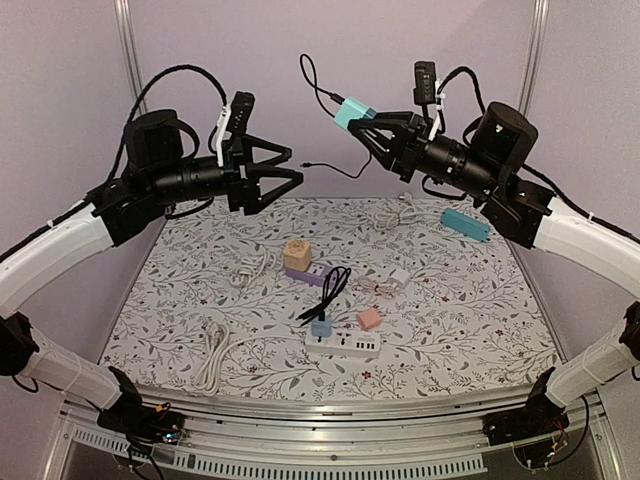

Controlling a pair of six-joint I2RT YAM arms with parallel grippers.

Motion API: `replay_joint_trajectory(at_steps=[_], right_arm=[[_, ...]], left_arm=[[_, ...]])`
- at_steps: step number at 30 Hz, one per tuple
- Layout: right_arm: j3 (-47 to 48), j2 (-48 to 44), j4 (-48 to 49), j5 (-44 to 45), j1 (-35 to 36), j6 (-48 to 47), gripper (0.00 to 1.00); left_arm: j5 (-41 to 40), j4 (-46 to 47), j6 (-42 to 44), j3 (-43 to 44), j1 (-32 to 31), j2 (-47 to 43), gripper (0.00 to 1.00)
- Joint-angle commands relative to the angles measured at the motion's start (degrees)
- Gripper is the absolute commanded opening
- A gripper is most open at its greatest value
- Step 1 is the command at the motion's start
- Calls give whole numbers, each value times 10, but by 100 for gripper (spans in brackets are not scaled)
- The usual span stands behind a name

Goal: Insert the plug

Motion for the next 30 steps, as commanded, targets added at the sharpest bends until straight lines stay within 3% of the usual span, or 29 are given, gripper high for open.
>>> replay_joint_trajectory(at_steps=[1, 9, 13, 19, 23, 27, 30], right_arm=[[-13, -5, 71, -27, 12, -7, 0], [-21, -11, 68, -17, 32, -23, 0], [-27, -11, 69, -19, 32, -20, 0], [-27, -9, 69, -48, 32, -17, 0], [-31, -6, 68, -68, 32, -15, 0], [-30, -10, 70, -82, 32, -17, 0], [-21, -4, 68, -93, 32, -12, 0]], left_arm=[[79, 58, -73, 37, -38, 29, 85], [-50, 95, -167, 96, -47, 86, 82], [-32, 103, -167, 112, -56, 103, 68], [-30, 97, -161, 120, -63, 104, 57], [2, 106, -156, 124, -63, 102, 58], [87, 104, -133, 118, -64, 96, 58], [85, 110, -137, 115, -64, 93, 43]])
